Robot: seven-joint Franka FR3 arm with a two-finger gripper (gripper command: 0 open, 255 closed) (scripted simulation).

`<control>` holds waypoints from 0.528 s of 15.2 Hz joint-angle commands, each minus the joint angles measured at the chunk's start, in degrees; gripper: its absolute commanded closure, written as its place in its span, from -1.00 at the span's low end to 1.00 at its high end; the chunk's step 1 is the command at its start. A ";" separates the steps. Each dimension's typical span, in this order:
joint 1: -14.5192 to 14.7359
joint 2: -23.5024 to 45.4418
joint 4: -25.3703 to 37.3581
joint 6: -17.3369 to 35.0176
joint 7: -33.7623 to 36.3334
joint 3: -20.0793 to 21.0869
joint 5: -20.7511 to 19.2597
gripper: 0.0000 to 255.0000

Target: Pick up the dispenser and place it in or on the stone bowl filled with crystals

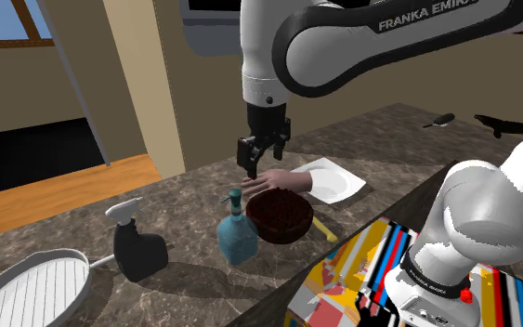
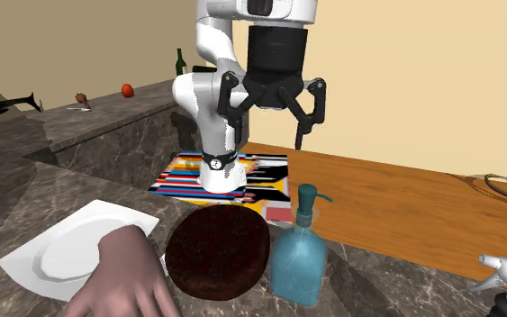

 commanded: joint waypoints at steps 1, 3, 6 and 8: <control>0.18 4.33 1.70 2.54 3.13 2.17 -0.21 -1.00; 0.39 8.15 3.59 4.31 5.98 3.97 -0.79 -1.00; 0.73 13.84 6.73 6.48 10.17 6.29 -2.26 -1.00; 0.75 14.34 5.64 8.04 10.33 6.34 -2.45 -1.00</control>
